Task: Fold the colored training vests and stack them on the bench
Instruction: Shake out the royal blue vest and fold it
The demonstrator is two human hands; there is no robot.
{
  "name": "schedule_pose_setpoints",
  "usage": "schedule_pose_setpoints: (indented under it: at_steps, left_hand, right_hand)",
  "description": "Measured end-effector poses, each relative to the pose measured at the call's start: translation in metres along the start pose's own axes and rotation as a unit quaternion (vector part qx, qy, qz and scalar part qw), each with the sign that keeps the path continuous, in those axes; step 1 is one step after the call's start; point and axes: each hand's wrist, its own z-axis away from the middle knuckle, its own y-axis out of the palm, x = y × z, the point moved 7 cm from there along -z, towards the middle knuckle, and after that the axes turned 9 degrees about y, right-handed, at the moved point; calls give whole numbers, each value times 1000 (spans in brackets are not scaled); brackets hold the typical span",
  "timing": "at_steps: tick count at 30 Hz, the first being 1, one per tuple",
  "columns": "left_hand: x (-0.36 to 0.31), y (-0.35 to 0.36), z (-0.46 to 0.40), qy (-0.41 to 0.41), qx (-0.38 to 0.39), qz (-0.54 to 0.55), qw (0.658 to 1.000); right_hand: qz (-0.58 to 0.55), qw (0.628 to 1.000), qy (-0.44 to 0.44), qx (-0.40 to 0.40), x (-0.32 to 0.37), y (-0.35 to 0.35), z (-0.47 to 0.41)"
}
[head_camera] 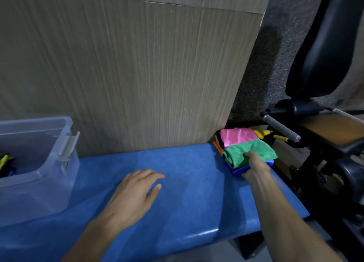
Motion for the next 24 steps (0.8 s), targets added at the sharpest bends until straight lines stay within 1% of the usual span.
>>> schedule_pose_setpoints:
  at_steps: [2,4,7,10,13,15,17,19,21,22,24]
  left_hand:
    - [2,-3,4,-2,-2,7,1000]
    - [3,-9,9,-2,-12,27,1000]
    - [2,-28,17,-16,-75,110,991]
    - [5,-54,29,-59,-158,223,960]
    - [16,-81,46,-109,-202,328,916]
    - [23,-98,60,-130,-215,368,895]
    - [28,-123,76,-137,-249,391,875]
    - [39,-150,96,-142,-294,379,866]
    - [56,-176,119,-148,-322,333,874]
    - [66,-188,130,-152,-339,304,877]
    - [86,-216,156,-159,-392,245,872]
  right_hand:
    - [-2,1000,-3,5,-9,-3,27]
    - [-15,999,-20,37,-22,-4,57]
    - [-10,988,-50,143,-46,8,117]
    - [58,961,-50,267,-67,35,192]
    - [134,912,-47,385,-85,71,268]
    - [189,875,-76,439,-95,95,317]
    - [230,843,-99,475,-106,117,361]
    - [260,818,-104,503,-117,139,400]
    - [304,779,-125,534,-127,168,434]
    - [329,750,-143,555,-132,186,452]
    - [375,682,-197,596,-140,224,489]
